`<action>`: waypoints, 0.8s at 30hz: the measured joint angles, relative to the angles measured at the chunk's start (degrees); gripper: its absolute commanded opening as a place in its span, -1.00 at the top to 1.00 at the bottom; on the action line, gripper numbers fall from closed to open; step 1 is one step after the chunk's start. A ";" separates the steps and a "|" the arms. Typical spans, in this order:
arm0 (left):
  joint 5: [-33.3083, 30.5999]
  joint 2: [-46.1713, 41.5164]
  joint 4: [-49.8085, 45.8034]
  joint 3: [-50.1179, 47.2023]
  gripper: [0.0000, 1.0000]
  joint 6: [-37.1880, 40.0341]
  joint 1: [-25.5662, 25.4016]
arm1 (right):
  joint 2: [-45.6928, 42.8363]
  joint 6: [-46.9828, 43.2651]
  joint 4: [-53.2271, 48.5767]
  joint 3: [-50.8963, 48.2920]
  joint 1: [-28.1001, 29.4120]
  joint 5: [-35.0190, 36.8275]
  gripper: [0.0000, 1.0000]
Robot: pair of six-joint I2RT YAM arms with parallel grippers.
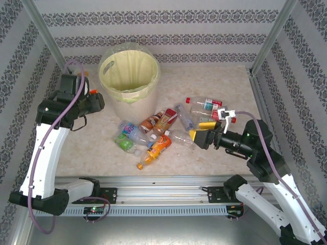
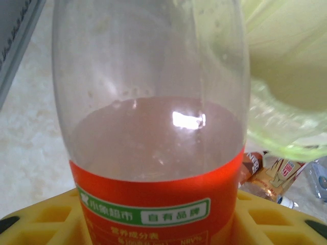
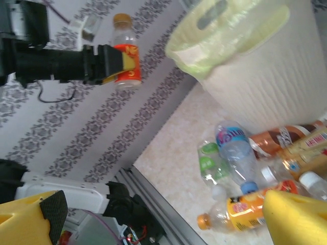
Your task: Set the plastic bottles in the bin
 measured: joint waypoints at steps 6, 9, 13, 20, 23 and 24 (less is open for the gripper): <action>0.66 7.98 0.39 10.62 -0.05 6.99 0.00 | 0.48 0.44 4.57 0.20 0.04 -1.36 -0.97; 1.36 12.33 0.57 16.52 -0.05 10.58 0.00 | 0.85 0.39 5.01 0.81 0.17 -1.22 -0.96; 2.73 18.86 0.13 25.79 -0.05 14.95 0.00 | 0.98 0.33 5.51 2.34 0.52 0.31 -0.96; 5.25 30.69 -2.19 39.01 -0.05 19.67 -0.02 | 0.50 -0.55 5.77 5.05 0.52 6.05 -0.97; 5.97 35.12 -3.63 43.15 -0.05 20.74 -0.42 | 0.85 -1.42 5.03 6.86 0.52 7.43 -0.96; 6.32 36.61 -3.72 44.41 -0.05 21.05 -0.61 | 0.96 -1.55 4.90 7.28 0.52 7.67 -0.96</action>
